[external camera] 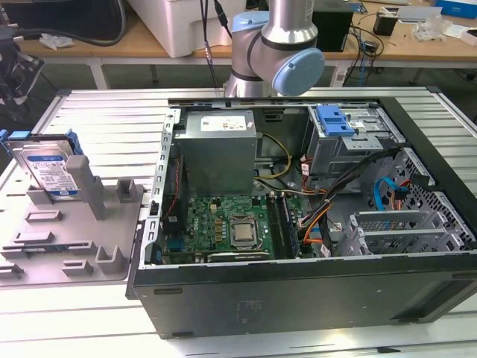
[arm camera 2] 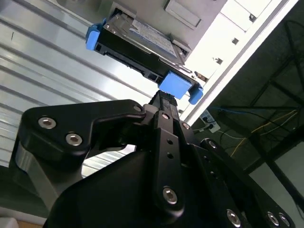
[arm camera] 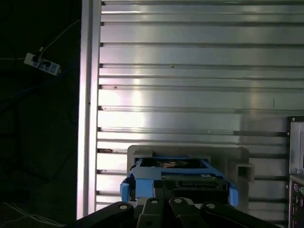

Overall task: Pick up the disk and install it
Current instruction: 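Pick up the disk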

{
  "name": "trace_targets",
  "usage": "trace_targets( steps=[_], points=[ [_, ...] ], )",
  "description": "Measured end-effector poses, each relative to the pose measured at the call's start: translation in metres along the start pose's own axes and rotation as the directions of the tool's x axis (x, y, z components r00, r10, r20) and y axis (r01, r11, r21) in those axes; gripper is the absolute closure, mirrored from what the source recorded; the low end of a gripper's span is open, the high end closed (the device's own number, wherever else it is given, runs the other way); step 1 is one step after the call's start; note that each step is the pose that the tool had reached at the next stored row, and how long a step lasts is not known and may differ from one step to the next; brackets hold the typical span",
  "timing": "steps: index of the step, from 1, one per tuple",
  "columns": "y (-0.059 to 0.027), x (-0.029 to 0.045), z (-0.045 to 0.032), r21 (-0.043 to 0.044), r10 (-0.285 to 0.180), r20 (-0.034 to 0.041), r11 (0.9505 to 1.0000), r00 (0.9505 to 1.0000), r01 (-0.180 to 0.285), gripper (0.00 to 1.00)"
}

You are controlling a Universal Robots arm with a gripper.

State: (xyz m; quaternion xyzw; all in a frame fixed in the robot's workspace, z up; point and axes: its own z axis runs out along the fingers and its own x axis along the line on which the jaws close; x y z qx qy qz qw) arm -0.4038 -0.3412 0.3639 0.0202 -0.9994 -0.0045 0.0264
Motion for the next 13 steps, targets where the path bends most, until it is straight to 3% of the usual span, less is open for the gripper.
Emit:
trace_targets(
  steps=[3, 6, 7, 8, 10, 11, 12, 13],
  points=[
    [0.0001, 0.0, 0.0001, 0.0026, -0.052, -0.0007, 0.9987, 0.9987, 0.052, 0.89],
    [0.0001, 0.0001, 0.0005, 0.0078, -0.15, -0.0024, 0.9887, 0.9887, 0.15, 0.89],
    [0.0001, 0.0001, 0.0007, 0.0091, -0.176, -0.0029, 0.9844, 0.9844, 0.176, 0.83],
    [0.0001, 0.0001, 0.0009, 0.0112, -0.217, -0.0039, 0.976, 0.9761, 0.218, 0.7],
    [0.0001, 0.0001, 0.0012, 0.0129, -0.253, -0.0049, 0.9674, 0.9675, 0.253, 0.7],
    [0.0001, 0.0002, 0.0014, 0.0143, -0.281, -0.0057, 0.9597, 0.9598, 0.281, 0.7],
    [0.0001, 0.0002, 0.0017, 0.0159, -0.314, -0.0066, 0.9494, 0.9495, 0.314, 0.69],
    [0.0, 0.0002, 0.002, 0.0178, -0.355, -0.008, 0.9348, 0.9349, 0.355, 0.57]
  ],
)
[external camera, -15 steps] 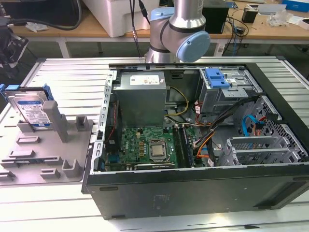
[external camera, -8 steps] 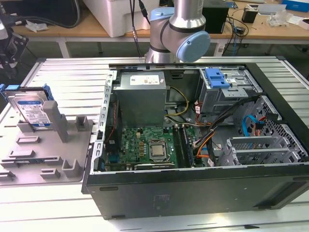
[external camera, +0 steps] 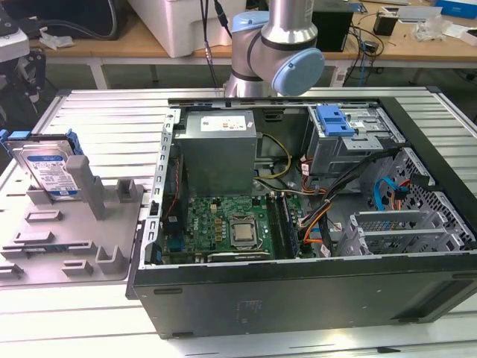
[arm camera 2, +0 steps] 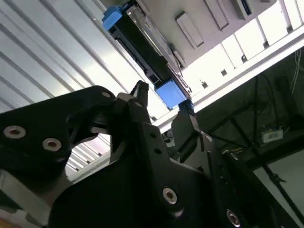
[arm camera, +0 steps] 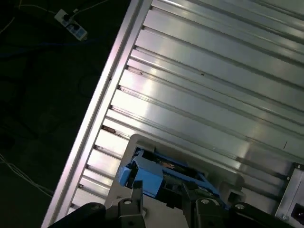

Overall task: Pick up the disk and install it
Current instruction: 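Pick up the disk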

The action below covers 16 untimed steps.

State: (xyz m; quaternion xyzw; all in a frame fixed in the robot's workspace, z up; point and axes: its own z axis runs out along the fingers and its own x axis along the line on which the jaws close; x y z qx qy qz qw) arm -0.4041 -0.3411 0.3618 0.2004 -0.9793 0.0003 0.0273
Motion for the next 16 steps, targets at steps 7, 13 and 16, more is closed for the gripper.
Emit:
trace_targets(
  steps=[7, 13, 16],
  points=[
    [-0.0002, -0.0006, 0.0008, 0.0125, -0.186, -0.0059, 0.9825, 0.9826, 0.186, 0.5],
    [-0.0003, -0.0006, 0.0013, 0.0225, -0.313, -0.0116, 0.9495, 0.9497, 0.313, 0.5],
    [-0.0002, -0.0006, 0.0015, 0.0263, -0.381, -0.0141, 0.9242, 0.9246, 0.381, 0.5]
  ],
)
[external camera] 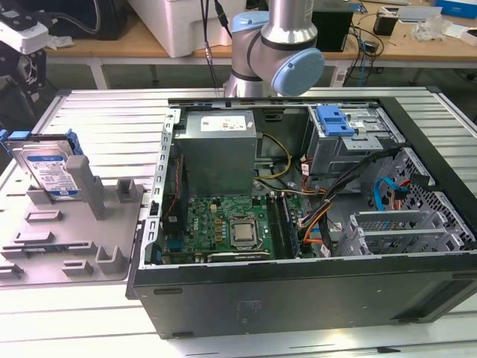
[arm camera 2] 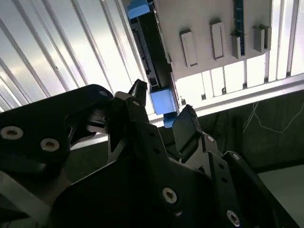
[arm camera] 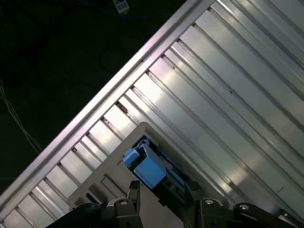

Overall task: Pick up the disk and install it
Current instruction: 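Pick up the disk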

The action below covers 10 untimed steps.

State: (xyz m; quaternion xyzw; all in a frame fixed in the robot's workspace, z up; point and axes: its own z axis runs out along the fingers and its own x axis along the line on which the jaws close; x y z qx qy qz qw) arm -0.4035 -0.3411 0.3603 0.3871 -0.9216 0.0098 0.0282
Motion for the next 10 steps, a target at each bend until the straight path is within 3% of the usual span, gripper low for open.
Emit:
trace_targets(
  steps=[2, 4, 10],
  points=[
    [0.0, 0.0, 0.0003, 0.0044, -0.073, -0.0006, 0.9973, 0.9973, 0.073, 0.5],
    [0.0002, 0.0001, 0.0006, 0.0082, -0.13, -0.0013, 0.9915, 0.9916, 0.13, 0.5],
    [0.0003, 0.0003, 0.0004, 0.0087, -0.139, -0.0017, 0.9903, 0.9903, 0.139, 0.5]
  ],
)
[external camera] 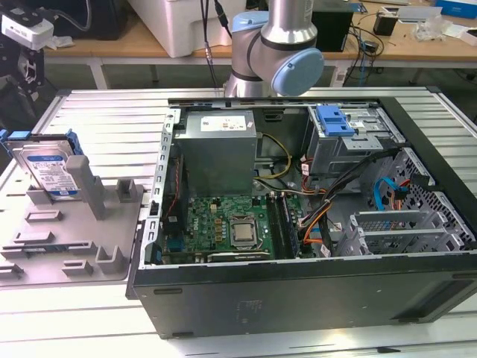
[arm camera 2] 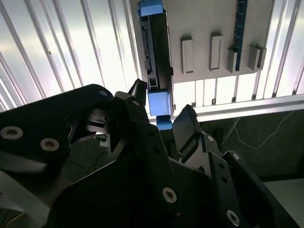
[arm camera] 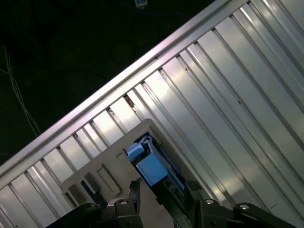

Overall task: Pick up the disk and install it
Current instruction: 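Pick up the disk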

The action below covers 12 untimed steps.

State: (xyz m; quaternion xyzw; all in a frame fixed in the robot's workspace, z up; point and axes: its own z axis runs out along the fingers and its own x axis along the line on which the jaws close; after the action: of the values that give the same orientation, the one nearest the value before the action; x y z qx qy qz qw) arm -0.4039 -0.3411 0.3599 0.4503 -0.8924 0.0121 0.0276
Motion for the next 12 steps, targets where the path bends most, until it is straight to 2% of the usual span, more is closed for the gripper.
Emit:
trace_targets(
  steps=[1, 3, 6, 10, 12],
  points=[
    [0.0, 0.0, 0.0001, 0.0021, -0.035, -0.0001, 0.9994, 0.9994, 0.035, 0.5],
    [0.0, 0.0, 0.0001, 0.0044, -0.073, -0.0003, 0.9974, 0.9974, 0.073, 0.5],
    [0.0, 0.0, 0.0002, 0.0088, -0.146, -0.001, 0.9892, 0.9892, 0.146, 0.5],
    [0.0001, 0.0, 0.0002, 0.0137, -0.229, -0.0023, 0.9734, 0.9735, 0.229, 0.5],
    [0.0, 0.0, 0.0002, 0.0161, -0.268, -0.003, 0.9632, 0.9633, 0.268, 0.5]
  ],
)
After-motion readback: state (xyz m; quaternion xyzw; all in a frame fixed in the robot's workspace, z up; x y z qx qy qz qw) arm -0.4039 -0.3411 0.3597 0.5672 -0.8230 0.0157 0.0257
